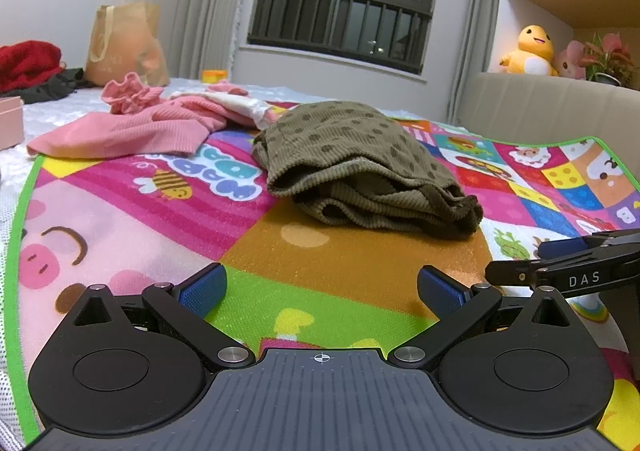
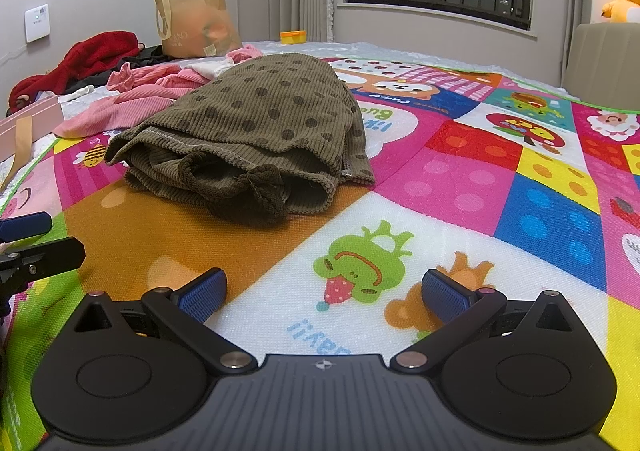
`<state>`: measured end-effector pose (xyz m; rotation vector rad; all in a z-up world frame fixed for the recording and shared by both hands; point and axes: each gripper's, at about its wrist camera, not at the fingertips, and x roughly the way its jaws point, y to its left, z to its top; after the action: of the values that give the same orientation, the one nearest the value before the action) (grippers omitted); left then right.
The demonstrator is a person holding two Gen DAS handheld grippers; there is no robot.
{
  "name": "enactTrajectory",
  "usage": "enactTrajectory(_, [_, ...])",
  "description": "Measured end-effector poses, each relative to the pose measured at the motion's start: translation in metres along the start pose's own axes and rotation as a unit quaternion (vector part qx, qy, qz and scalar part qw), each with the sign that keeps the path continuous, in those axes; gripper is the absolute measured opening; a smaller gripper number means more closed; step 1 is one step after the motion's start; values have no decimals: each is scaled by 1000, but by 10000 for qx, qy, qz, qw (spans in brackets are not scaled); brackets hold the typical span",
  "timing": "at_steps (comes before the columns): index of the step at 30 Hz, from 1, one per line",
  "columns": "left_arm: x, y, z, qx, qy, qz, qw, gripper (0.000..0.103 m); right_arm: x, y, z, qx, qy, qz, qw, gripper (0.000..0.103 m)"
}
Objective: Fold clothes
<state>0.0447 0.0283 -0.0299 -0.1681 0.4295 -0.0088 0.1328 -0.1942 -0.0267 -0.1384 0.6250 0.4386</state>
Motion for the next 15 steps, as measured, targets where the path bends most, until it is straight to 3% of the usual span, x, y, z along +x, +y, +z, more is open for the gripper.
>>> enactTrajectory(15, [0, 4, 1, -170, -9, -53, 9998, 103, 0, 0, 0, -4, -3, 6, 10000, 103])
